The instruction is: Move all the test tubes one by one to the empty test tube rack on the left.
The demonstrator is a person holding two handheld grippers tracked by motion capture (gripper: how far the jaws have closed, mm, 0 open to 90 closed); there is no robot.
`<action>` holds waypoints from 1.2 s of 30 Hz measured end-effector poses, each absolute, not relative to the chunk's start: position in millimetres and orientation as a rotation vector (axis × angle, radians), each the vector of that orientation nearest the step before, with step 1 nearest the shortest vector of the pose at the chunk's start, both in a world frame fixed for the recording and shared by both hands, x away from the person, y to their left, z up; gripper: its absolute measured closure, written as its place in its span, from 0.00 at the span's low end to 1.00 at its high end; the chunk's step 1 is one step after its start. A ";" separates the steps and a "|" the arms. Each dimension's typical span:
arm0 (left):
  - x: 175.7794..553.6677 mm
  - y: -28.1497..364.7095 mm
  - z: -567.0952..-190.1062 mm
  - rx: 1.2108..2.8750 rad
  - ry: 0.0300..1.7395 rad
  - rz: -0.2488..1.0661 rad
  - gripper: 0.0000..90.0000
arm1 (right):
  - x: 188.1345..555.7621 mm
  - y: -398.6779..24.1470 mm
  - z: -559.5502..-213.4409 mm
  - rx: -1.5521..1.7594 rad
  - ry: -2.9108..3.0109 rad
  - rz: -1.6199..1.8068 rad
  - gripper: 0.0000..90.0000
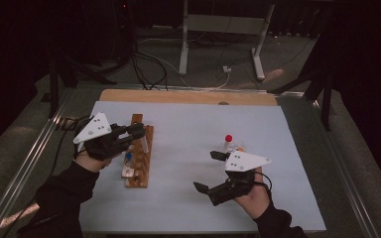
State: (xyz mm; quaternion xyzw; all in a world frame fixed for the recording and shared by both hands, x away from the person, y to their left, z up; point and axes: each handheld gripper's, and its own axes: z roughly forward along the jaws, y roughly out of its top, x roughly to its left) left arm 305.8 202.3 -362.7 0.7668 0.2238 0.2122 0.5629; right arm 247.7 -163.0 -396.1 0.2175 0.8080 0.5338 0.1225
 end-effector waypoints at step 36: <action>307.4 237.2 -413.0 1.834 0.701 0.520 0.87 | 245.5 -161.8 -395.5 0.611 2.368 1.534 0.00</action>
